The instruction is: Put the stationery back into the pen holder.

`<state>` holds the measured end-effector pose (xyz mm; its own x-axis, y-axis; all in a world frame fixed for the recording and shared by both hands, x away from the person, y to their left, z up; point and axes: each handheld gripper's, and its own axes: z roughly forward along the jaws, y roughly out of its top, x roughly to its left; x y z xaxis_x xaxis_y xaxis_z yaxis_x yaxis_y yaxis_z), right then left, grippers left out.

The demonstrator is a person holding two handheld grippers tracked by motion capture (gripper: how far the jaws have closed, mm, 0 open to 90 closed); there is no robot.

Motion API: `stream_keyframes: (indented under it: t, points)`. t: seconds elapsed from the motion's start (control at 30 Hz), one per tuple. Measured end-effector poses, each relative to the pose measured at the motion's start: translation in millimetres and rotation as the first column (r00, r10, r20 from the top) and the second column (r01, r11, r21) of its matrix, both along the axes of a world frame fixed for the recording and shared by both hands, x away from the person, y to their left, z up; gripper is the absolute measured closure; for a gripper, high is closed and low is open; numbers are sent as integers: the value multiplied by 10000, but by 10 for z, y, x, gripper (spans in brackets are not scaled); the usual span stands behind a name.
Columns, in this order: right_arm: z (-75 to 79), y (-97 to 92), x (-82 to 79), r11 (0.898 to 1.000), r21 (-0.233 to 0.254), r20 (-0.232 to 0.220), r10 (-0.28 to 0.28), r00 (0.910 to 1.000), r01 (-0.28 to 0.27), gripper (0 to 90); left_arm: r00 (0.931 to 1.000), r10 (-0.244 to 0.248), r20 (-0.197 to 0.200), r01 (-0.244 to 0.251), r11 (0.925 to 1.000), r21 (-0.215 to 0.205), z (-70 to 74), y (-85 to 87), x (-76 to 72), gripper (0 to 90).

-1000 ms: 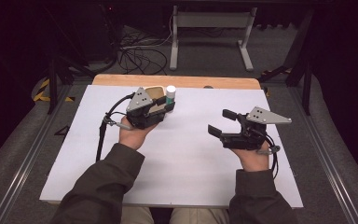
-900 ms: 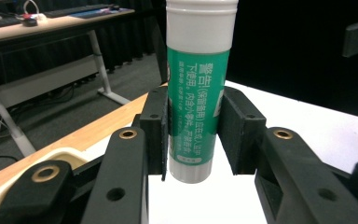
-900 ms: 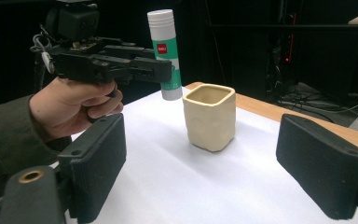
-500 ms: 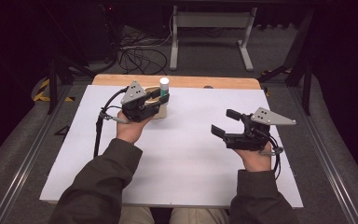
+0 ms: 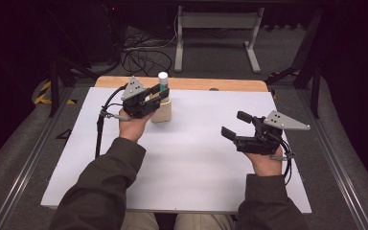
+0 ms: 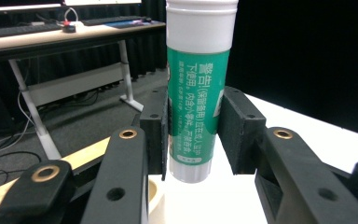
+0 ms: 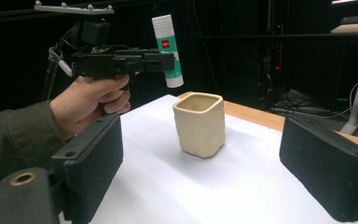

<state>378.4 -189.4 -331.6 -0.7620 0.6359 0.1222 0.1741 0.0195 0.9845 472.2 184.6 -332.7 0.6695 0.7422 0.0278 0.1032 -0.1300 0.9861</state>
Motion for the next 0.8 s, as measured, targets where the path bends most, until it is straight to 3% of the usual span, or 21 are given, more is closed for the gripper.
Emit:
stream_keyframes:
  t: [0.27,0.37,0.73,0.8]
  points:
    - [8,-31,-14,9998,178,32,-16,10000,15,122,9989,429,-197,-433,9988,-211,-67,67,132,654]
    - [10,-42,-17,9998,209,45,-41,10000,40,122,9983,538,-209,-538,9986,-7,-110,78,180,654]
    - [7,-70,-16,9996,241,82,-115,9999,113,122,9937,1021,-459,-1027,9947,-94,-242,123,356,654]
    - [7,-75,-16,9996,263,92,-135,9999,133,122,9927,1113,-468,-1110,9938,85,-272,119,381,654]
